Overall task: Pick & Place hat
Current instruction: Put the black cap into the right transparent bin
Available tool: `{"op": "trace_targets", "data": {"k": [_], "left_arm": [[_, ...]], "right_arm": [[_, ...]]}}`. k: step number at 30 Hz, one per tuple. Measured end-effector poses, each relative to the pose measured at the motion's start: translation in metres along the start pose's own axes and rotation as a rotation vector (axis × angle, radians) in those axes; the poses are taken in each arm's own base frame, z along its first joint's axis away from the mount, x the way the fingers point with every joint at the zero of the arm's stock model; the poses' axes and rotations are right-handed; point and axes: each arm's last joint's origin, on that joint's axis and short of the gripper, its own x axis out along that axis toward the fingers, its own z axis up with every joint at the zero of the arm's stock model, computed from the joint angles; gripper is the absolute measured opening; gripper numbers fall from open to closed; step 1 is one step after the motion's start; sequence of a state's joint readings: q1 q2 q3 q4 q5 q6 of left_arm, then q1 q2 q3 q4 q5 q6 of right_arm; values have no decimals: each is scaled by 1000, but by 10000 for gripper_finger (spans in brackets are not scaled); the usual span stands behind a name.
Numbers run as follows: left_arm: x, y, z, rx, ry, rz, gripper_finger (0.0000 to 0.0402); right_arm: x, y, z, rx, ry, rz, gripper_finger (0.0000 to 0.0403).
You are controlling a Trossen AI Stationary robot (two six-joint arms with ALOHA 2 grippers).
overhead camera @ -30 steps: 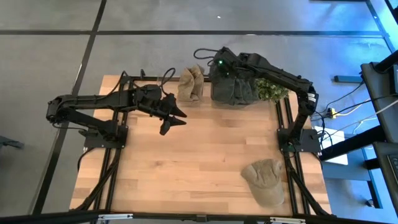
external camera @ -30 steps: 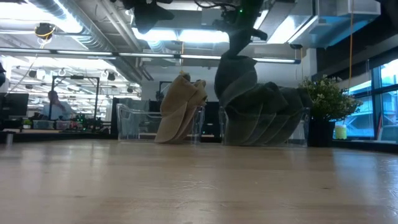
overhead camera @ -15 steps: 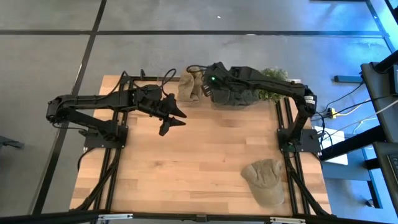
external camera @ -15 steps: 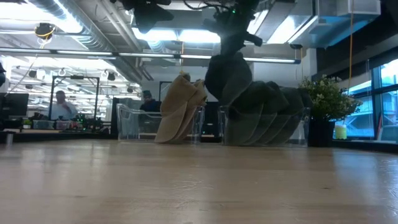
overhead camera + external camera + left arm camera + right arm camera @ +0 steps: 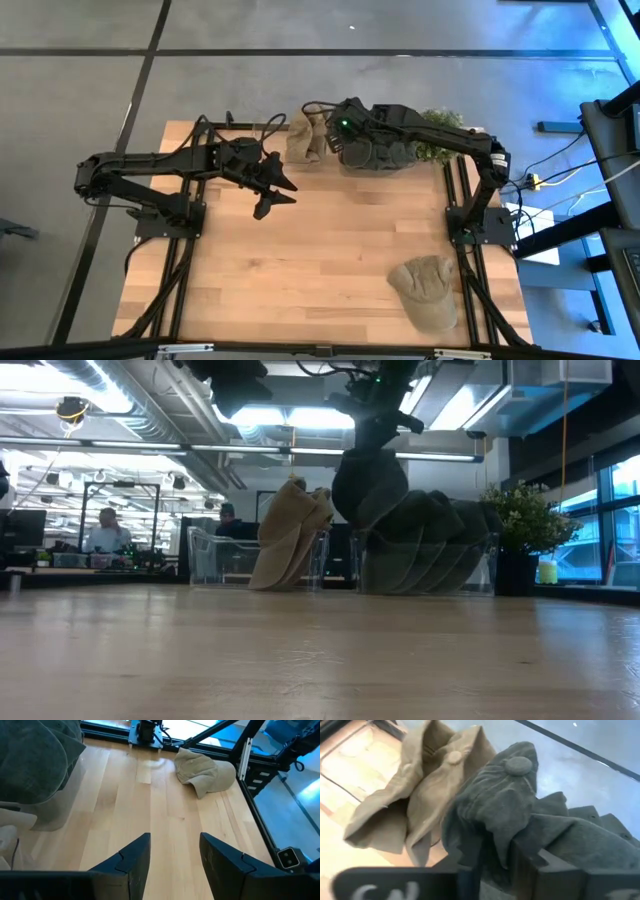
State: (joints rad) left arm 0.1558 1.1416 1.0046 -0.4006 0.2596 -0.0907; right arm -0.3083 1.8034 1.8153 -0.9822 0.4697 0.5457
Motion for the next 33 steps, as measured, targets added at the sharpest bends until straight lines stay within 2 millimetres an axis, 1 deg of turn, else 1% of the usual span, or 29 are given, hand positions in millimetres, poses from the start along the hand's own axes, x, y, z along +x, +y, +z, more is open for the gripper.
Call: {"op": "trace_targets", "data": {"k": [6,8,10,14,17,20,24,28,31,33], "left_arm": [[0,0,0,-1,0,0,164],[0,0,0,-1,0,0,164],[0,0,0,-2,0,0,165],[0,0,0,-24,0,0,165],[0,0,0,-30,-1,4,163],[0,-1,1,-37,-9,3,164],[1,-2,1,-59,-11,14,166],[2,-5,1,-72,-13,41,164],[2,-9,0,-80,-9,26,164],[3,-13,-1,-77,-5,14,166]], "right_arm": [[-2,-15,2,4,34,-37,162],[-9,-21,4,14,28,-38,187],[-20,-27,8,18,6,-29,205],[-52,-41,15,21,-18,13,224],[-73,-52,11,35,54,117,226],[-82,-57,4,56,138,175,227],[-73,-58,-3,43,200,177,227],[-51,-67,-11,9,292,183,227],[-38,-79,-12,17,269,187,227],[-32,-87,-11,52,235,231,222]]}}
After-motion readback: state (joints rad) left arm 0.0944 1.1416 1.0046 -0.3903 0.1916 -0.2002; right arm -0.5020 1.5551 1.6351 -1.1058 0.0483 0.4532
